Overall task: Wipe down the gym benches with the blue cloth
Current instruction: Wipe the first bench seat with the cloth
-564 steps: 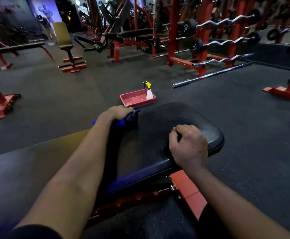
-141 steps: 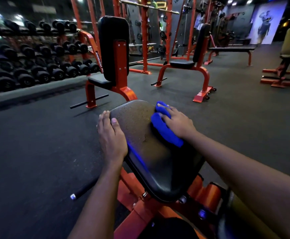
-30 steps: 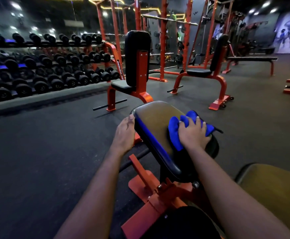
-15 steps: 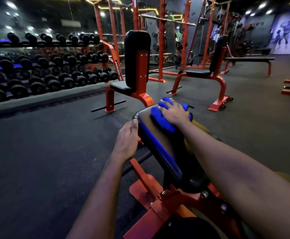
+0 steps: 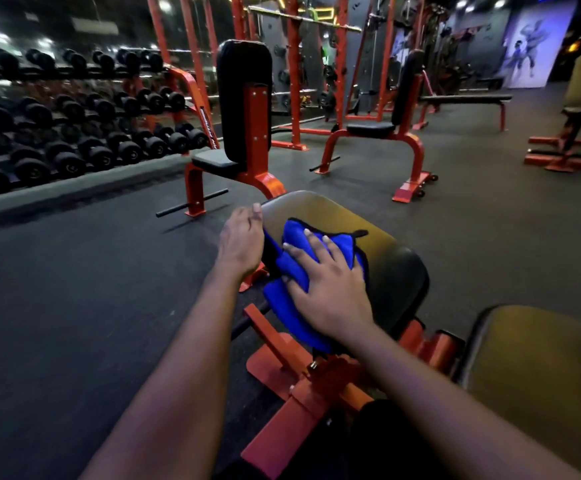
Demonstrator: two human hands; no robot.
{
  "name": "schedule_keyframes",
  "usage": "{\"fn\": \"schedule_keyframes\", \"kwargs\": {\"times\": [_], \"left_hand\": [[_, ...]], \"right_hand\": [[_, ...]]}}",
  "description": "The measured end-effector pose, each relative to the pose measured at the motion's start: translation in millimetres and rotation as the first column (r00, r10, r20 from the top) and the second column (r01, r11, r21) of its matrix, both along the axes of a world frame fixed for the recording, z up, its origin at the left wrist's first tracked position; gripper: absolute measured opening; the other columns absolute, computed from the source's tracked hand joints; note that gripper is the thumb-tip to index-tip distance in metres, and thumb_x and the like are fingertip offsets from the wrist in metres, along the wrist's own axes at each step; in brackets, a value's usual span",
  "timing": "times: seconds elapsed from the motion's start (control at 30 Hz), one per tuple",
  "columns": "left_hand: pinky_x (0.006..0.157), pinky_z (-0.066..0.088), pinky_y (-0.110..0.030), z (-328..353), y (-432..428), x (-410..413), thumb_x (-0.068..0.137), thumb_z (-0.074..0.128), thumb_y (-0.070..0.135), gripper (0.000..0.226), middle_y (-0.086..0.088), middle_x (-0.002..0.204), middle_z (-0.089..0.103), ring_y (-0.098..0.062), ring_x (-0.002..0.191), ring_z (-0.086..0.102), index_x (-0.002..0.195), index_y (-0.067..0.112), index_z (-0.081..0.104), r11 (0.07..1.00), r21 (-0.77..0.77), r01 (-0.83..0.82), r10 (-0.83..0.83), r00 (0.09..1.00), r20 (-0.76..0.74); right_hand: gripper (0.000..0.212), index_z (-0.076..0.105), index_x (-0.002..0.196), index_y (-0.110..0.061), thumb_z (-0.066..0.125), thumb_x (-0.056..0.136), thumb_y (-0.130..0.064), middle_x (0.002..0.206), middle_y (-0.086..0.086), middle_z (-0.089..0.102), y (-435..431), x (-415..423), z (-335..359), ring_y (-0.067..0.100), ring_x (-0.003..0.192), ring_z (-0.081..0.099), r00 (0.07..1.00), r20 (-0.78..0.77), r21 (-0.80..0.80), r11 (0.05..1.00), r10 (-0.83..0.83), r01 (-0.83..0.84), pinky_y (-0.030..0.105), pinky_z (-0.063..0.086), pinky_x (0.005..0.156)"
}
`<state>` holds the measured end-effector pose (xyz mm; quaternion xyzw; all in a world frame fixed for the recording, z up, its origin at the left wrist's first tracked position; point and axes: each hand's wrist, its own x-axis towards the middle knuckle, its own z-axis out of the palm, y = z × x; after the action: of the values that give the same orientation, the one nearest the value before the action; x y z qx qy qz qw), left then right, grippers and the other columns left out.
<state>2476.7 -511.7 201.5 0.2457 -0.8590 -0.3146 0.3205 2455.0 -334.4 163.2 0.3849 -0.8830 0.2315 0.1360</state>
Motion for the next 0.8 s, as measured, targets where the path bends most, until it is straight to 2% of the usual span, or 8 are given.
{"fn": "schedule_keyframes", "kwargs": {"times": [0.07,0.2,0.3,0.43,0.53,0.63,0.7,0.8], "left_hand": [[0.101,0.033,-0.035,-1.6,-1.2,0.6,0.107,0.023,0.04,0.05,-0.014,0.131,0.054,-0.03,0.123,0.048,0.12,0.008,0.059,1.0,-0.031,-0.004,0.004,1.0,0.024],[0.109,0.033,-0.044,-3.7,-2.4,5.2,0.107,0.024,0.038,0.049,-0.016,0.13,0.055,-0.036,0.123,0.048,0.121,0.007,0.06,0.997,-0.078,-0.015,0.017,0.999,0.031],[0.111,0.03,-0.048,-4.3,5.0,4.3,0.107,0.025,0.034,0.049,-0.019,0.129,0.055,-0.038,0.121,0.048,0.122,0.004,0.06,0.99,-0.138,-0.04,0.043,0.999,0.018],[0.109,0.032,-0.051,-9.3,11.5,1.8,0.106,0.027,0.033,0.047,-0.018,0.125,0.057,-0.039,0.116,0.05,0.119,0.005,0.062,0.978,-0.18,-0.104,0.101,0.995,-0.023],[0.111,0.03,-0.051,-9.6,15.1,1.3,0.105,0.027,0.032,0.045,-0.017,0.126,0.057,-0.037,0.117,0.051,0.122,0.005,0.06,0.971,-0.212,-0.112,0.111,0.994,-0.016],[0.113,0.028,-0.05,-8.9,14.2,2.0,0.105,0.026,0.033,0.046,-0.016,0.13,0.056,-0.034,0.121,0.049,0.126,0.006,0.058,0.972,-0.213,-0.096,0.102,0.995,0.018],[0.112,0.029,-0.05,-7.3,16.1,2.0,0.105,0.026,0.034,0.047,-0.018,0.13,0.055,-0.035,0.12,0.049,0.126,0.005,0.057,0.97,-0.216,-0.111,0.119,0.993,0.026],[0.111,0.029,-0.051,-7.5,26.3,-2.8,0.104,0.029,0.037,0.05,-0.022,0.128,0.053,-0.039,0.119,0.048,0.126,-0.001,0.052,0.958,-0.24,-0.154,0.174,0.983,0.063]], "right_hand": [[0.057,0.033,0.146,-0.05,0.032,0.09,-0.063,0.164,-0.014,0.016,-5.4,-8.0,-0.1,0.015,0.151,0.012,0.999,0.038,0.01,1.0,-0.026,0.025,0.06,0.018,0.117],[0.053,0.032,0.148,-0.049,0.033,0.097,-0.062,0.165,-0.012,0.013,-37.2,-48.5,26.5,0.016,0.153,0.008,0.972,0.233,0.019,0.999,-0.033,0.03,0.06,0.007,0.119],[0.052,0.033,0.147,-0.048,0.03,0.098,-0.063,0.165,-0.012,0.014,-24.3,-33.9,17.6,0.015,0.152,0.009,0.971,0.221,-0.015,0.995,-0.091,0.096,0.059,0.008,0.119],[0.055,0.032,0.146,-0.05,0.026,0.094,-0.067,0.164,-0.013,0.018,26.9,15.6,-25.0,0.015,0.151,0.012,0.98,0.076,-0.105,0.976,-0.186,0.193,0.059,0.016,0.117],[0.051,0.036,0.145,-0.05,0.033,0.096,-0.065,0.164,-0.013,0.016,28.5,-27.4,-14.4,0.015,0.152,0.009,0.952,0.222,-0.095,0.967,-0.209,0.234,0.063,0.01,0.117],[0.056,0.035,0.148,-0.042,0.034,0.097,-0.064,0.166,-0.01,0.012,18.5,-76.8,11.1,0.017,0.153,0.005,0.865,0.407,-0.053,0.937,-0.295,0.344,0.065,0.006,0.117],[0.056,0.035,0.149,-0.042,0.032,0.098,-0.063,0.166,-0.009,0.011,17.7,-73.7,8.8,0.017,0.153,0.003,0.845,0.413,-0.061,0.916,-0.339,0.398,0.065,0.006,0.117],[0.053,0.034,0.147,-0.048,0.031,0.097,-0.066,0.166,-0.011,0.01,28.3,-15.5,-16.6,0.014,0.153,0.002,0.847,0.374,-0.126,0.884,-0.378,0.45,0.062,0.007,0.118]]}}
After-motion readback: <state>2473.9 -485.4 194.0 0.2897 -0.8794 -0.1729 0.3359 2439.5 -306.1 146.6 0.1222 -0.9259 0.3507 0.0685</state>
